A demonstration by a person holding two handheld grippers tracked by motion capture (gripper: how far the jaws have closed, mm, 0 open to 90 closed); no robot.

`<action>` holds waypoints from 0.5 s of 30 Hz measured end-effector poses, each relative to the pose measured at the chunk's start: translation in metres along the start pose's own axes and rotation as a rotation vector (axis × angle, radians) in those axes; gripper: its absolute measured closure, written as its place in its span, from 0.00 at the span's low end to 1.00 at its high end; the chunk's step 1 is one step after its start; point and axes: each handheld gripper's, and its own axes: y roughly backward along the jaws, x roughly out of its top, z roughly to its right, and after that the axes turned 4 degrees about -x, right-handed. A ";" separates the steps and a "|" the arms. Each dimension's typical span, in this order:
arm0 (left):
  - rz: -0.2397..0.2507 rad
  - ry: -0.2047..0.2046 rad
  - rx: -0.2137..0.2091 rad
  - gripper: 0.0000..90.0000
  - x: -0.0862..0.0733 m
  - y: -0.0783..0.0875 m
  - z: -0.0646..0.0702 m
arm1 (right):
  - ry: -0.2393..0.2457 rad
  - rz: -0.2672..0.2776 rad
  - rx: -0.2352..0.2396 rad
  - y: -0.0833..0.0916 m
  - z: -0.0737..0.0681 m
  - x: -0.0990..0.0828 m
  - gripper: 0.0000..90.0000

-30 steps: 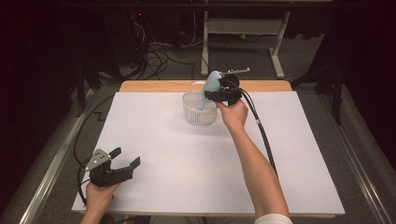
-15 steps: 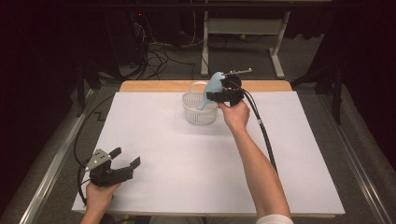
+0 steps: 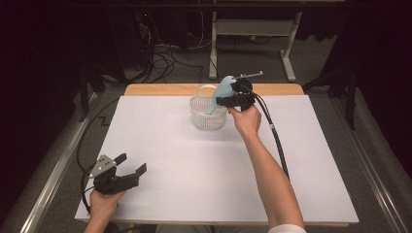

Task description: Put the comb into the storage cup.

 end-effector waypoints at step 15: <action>-0.001 -0.002 -0.002 0.13 0.000 0.000 0.000 | -0.007 0.007 -0.017 0.000 0.005 -0.006 0.39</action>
